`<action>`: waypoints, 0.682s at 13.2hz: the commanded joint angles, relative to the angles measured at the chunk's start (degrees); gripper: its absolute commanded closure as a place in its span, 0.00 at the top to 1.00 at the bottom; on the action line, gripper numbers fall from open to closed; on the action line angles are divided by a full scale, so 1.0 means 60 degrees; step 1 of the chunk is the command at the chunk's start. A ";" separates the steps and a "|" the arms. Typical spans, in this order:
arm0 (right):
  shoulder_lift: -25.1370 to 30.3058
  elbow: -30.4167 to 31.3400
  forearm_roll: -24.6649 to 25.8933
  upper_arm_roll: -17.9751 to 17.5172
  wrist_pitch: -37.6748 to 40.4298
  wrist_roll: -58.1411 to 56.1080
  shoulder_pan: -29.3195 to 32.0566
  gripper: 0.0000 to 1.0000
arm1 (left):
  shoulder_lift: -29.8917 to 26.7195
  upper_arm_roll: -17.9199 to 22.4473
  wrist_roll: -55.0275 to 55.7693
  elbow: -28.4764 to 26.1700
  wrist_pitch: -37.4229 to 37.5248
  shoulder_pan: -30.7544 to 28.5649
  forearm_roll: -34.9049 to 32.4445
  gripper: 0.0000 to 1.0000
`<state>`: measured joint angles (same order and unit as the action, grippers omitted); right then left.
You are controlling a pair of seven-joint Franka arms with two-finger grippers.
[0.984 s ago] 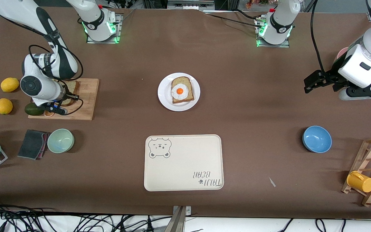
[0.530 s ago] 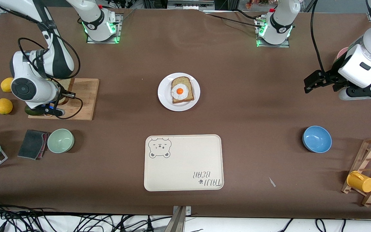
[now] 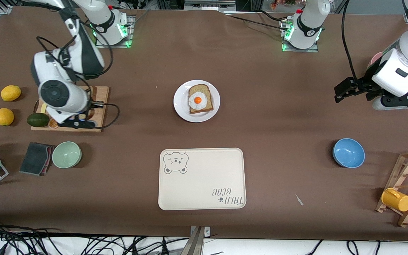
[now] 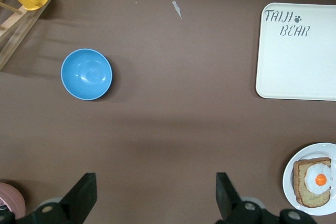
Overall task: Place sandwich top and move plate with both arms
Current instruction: 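Carry the bread slice with the right gripper over the egg plate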
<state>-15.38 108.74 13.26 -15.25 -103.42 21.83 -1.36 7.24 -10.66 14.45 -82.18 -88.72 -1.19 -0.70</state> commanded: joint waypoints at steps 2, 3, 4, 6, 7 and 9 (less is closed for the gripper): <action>-0.0906 -0.1378 -0.0406 -0.0037 0.0479 0.0724 -0.1425 0.00 | 0.0009 0.0019 -0.0080 0.0146 0.0006 -0.0021 0.0102 1.00; -0.1212 -0.1714 -0.0713 -0.0037 0.0479 0.1090 -0.1777 0.00 | 0.0009 0.0019 -0.0094 0.0146 0.0006 -0.0036 0.0146 1.00; -0.1564 -0.1921 -0.0963 -0.0051 0.0436 0.1456 -0.2201 0.00 | 0.0009 0.0019 -0.0095 0.0146 0.0006 -0.0021 0.0146 1.00; -0.2019 -0.2533 -0.1257 -0.0037 0.0362 0.2277 -0.3211 0.00 | 0.0009 -0.0010 -0.0065 0.0161 0.0006 -0.0006 0.0175 1.00; -0.2326 -0.3147 -0.1287 -0.0051 0.0420 0.2672 -0.3492 0.00 | -0.0006 -0.0025 -0.0022 0.0161 0.0006 0.0008 0.0190 1.00; -0.2897 -0.3897 -0.1331 -0.0051 0.0435 0.3522 -0.4339 0.00 | -0.0006 -0.0054 0.0008 0.0161 0.0020 0.0008 0.0176 1.00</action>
<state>-28.32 92.53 6.14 -15.91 -102.88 39.12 -23.57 7.24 -10.77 14.43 -82.15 -88.81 -1.12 -0.70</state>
